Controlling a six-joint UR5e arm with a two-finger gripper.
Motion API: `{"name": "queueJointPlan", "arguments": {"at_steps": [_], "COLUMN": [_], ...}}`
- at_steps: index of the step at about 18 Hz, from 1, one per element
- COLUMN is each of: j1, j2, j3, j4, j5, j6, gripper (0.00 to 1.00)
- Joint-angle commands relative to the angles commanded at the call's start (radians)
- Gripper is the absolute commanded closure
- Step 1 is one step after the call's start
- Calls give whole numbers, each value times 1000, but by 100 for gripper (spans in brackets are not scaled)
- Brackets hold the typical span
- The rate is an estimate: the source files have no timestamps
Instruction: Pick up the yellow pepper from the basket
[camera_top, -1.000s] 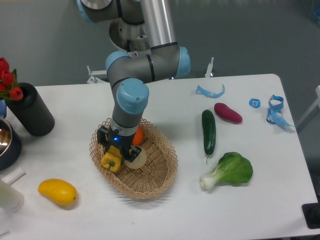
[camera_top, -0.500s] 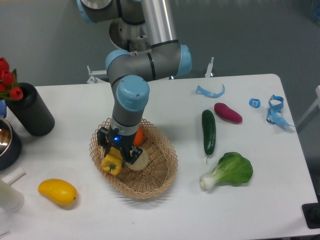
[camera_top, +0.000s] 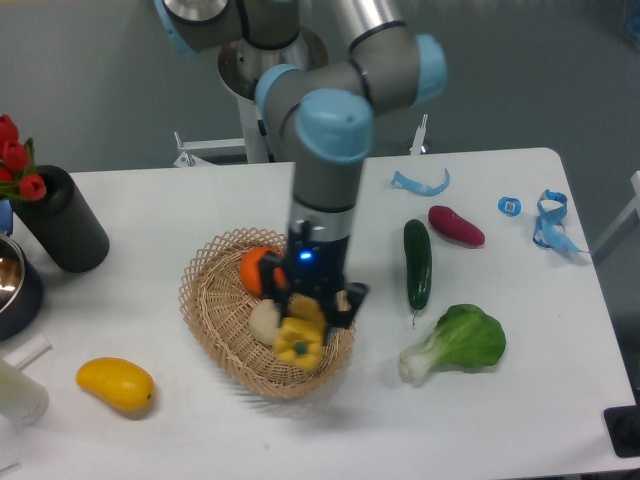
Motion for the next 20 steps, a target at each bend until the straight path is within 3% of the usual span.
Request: {"name": "queueJointPlan", "arguments": {"at_steps": [4, 7, 10, 20], "j1": [86, 132, 166, 194], "j2": [-6, -41, -61, -80], "j3": [31, 72, 72, 98], "j4": [-6, -6, -6, -11], "j5": [0, 0, 0, 0], "j6": [114, 175, 230, 241], "gripper": [72, 72, 72, 72]}}
